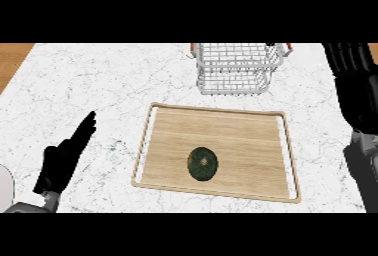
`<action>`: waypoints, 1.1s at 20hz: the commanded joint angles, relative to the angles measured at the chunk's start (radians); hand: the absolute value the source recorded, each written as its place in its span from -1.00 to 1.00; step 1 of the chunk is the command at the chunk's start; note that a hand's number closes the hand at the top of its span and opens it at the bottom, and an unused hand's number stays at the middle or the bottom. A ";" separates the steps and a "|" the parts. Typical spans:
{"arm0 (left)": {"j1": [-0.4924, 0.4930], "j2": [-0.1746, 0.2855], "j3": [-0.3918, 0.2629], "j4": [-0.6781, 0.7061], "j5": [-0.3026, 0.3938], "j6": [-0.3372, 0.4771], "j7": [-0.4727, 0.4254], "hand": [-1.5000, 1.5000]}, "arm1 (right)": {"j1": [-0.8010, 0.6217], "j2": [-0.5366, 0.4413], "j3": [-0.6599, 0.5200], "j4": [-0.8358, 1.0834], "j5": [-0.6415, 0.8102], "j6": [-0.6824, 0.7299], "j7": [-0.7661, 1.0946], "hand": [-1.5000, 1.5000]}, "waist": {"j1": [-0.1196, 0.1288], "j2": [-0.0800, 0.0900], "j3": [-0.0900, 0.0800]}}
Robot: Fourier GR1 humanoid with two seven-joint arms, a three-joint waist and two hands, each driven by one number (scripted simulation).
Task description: Pick the squash from the tray and place it in the tiered basket
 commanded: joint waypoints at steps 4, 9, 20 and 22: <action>-0.102 -0.087 0.012 -0.067 -0.060 0.106 -0.050 0.00 | -0.080 0.147 0.040 0.088 -0.280 0.230 -0.038 1.00 | 0.051 0.033 -0.017; -0.153 -0.189 -0.016 -0.088 -0.072 0.168 -0.062 0.00 | -0.063 0.209 0.070 0.286 -0.390 0.301 0.079 -1.00 | 0.054 0.043 -0.019; -0.146 -0.239 -0.023 -0.046 -0.110 0.209 -0.081 0.00 | -0.086 -0.065 -0.010 0.376 -0.671 1.042 0.131 -1.00 | 0.014 0.030 -0.020; -0.138 -0.216 -0.016 -0.044 -0.109 0.198 -0.064 0.00 | -0.131 -0.133 -0.052 0.314 -0.536 1.035 0.095 -1.00 | 0.009 0.026 -0.020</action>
